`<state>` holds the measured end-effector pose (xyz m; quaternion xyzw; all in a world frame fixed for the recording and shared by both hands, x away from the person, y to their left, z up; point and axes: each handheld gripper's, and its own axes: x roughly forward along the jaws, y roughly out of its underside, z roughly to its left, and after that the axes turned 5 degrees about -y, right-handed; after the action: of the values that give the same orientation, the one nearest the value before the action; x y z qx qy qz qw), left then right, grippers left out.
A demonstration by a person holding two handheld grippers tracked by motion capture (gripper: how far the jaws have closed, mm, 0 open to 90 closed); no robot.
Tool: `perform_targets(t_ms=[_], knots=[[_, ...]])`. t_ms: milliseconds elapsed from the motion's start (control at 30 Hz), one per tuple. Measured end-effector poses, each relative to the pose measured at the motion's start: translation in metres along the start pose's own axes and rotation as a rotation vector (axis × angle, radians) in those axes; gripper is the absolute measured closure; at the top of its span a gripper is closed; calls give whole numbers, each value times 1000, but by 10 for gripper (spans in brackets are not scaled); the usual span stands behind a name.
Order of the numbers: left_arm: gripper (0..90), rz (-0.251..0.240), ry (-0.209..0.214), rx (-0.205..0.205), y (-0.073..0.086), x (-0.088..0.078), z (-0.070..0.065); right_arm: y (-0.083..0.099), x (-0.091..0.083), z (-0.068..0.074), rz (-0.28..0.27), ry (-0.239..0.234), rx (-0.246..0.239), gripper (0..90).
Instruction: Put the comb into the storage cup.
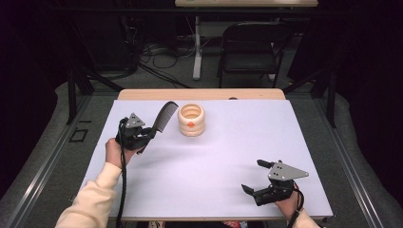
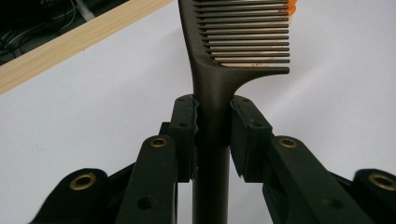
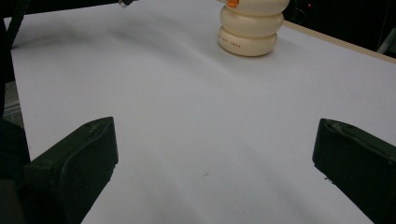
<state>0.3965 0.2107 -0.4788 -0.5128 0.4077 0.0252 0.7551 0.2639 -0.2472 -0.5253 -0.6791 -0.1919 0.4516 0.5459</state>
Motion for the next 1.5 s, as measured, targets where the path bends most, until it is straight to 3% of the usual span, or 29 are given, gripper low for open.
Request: perform_targets(t_ms=[1500], knots=[[722,-93,-16,-46,-16,12,2,0,0,-1,-1,4,-1,0]])
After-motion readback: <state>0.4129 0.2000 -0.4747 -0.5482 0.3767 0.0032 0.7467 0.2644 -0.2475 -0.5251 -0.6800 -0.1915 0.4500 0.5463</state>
